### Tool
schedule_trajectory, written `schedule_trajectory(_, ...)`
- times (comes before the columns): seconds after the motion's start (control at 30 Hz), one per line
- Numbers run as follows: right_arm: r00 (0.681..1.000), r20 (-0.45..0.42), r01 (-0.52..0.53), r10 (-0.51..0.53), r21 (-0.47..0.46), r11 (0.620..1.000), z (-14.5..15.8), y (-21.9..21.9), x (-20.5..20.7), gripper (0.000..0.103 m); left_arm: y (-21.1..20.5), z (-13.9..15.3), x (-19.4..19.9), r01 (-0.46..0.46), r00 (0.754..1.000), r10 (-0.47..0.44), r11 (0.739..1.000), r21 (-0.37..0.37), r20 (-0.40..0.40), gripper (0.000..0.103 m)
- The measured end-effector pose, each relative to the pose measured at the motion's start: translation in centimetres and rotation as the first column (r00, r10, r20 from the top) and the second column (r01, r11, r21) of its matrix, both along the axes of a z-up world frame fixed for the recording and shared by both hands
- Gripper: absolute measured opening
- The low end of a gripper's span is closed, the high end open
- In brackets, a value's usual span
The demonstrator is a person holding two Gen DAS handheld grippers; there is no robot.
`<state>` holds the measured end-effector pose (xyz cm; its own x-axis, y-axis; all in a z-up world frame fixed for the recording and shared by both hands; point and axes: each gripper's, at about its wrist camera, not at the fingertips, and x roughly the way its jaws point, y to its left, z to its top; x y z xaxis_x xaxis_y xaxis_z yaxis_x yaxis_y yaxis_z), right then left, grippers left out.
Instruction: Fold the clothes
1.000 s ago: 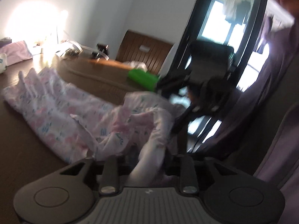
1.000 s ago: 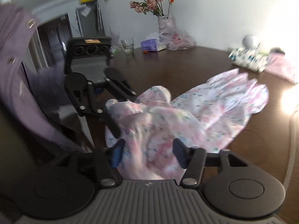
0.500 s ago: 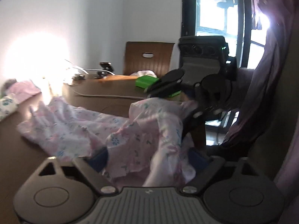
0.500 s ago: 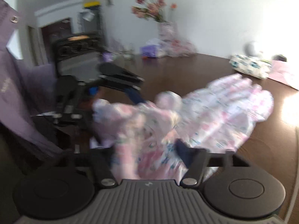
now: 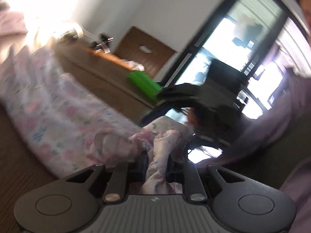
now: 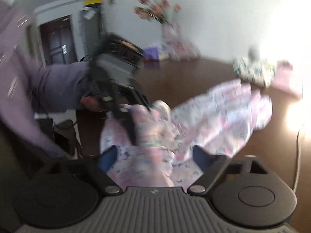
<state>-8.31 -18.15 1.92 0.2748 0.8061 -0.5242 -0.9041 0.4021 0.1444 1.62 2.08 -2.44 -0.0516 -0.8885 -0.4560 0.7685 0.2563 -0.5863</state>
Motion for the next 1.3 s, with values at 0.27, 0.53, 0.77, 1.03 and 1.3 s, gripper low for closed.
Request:
schedule_trajectory(0.27, 0.999, 0.044, 0.026, -0.024, -0.060, 0.998, -0.5, 1.3, -0.2, 0.043, -0.5, -1.4, 2.8, -0.041, 0.983, 0.043, 0.999, 0.014, -0.180, 0.016)
schedule_trajectory(0.53, 0.902, -0.432, 0.078, -0.006, 0.150, 0.986, -0.8, -1.7, 4.3, 0.012, 2.5, 3.6, -1.0, -0.136, 0.988, 0.137, 0.991, -0.007, 0.070, 0.090)
schedule_trajectory(0.77, 0.687, -0.726, 0.246, -0.029, 0.194, 0.950, -2.8, -3.9, 6.4, 0.016, 3.1, 6.4, -10.7, -0.255, 0.830, 0.205, 0.967, 0.026, 0.519, 0.098)
schedule_trajectory(1.03, 0.718, -0.684, 0.359, -0.132, 0.200, 0.912, -2.5, -4.8, 6.3, 0.050, -1.2, 1.7, -10.4, -0.430, 0.847, 0.334, 0.888, 0.165, 0.414, 0.058)
schedule_trajectory(1.3, 0.802, -0.559, 0.353, -0.211, 0.159, 0.922, -0.5, -4.0, 6.6, 0.013, 0.5, 2.3, -9.1, -0.389, 0.885, 0.361, 0.920, 0.042, 0.295, 0.042)
